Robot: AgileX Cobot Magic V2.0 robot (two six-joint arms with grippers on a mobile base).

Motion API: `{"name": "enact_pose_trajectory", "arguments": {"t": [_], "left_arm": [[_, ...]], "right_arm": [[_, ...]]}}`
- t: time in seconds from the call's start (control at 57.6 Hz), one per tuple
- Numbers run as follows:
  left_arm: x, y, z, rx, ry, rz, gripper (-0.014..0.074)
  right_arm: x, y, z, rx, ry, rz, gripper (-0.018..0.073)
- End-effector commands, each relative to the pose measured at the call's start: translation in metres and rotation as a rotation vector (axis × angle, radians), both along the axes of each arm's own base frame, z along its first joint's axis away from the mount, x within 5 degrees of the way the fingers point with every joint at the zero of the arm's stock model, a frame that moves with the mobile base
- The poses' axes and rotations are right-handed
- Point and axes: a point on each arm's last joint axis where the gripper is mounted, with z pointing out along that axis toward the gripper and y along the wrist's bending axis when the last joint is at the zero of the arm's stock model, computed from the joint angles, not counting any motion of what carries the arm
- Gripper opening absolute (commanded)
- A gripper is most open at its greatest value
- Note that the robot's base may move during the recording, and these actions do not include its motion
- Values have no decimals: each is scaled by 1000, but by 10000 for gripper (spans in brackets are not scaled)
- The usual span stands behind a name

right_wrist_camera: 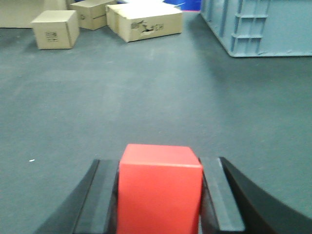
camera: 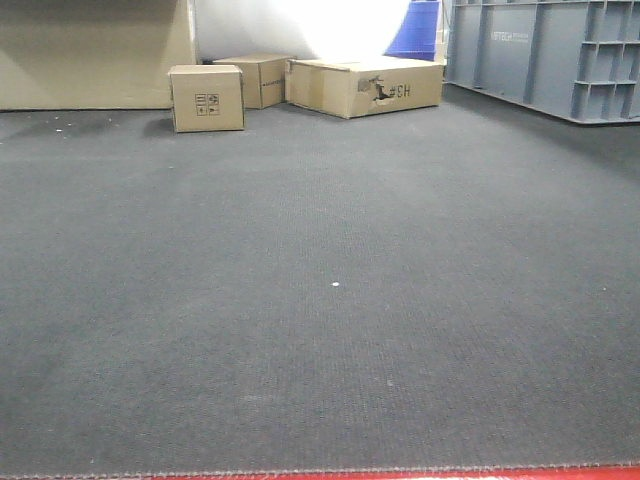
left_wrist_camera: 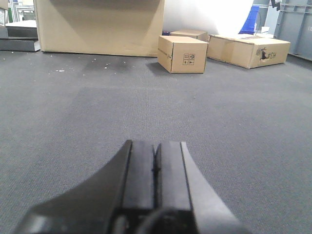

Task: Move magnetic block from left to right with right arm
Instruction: 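Stop the base at the second table edge, then lower the red cube onto the table and open the right gripper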

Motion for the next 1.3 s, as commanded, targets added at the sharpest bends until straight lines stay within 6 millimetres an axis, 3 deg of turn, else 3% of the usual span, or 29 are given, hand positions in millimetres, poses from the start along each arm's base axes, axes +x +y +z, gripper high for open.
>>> {"name": "enact_pose_trajectory", "arguments": {"t": [0.0, 0.139, 0.451, 0.642, 0.816, 1.007, 1.285], "left_arm": [[-1, 1, 5, -18, -86, 6, -126], [-1, 1, 5, -18, -86, 6, -126], [-1, 1, 5, -18, -86, 6, -126], [-1, 1, 5, -18, -86, 6, -126], [-1, 1, 5, -18, -86, 6, -126], [-1, 1, 5, -18, -86, 6, -126], [-1, 1, 5, -18, -86, 6, -126]], "right_arm": [[11, 7, 14, 22, -36, 43, 214], [38, 26, 16, -2, 84, 186, 214], [112, 56, 46, -68, 246, 347, 214], [161, 89, 57, -126, 339, 469, 214], [206, 129, 47, -167, 441, 561, 216], [254, 175, 20, -272, 547, 628, 216], [298, 207, -28, -344, 679, 644, 216]]}}
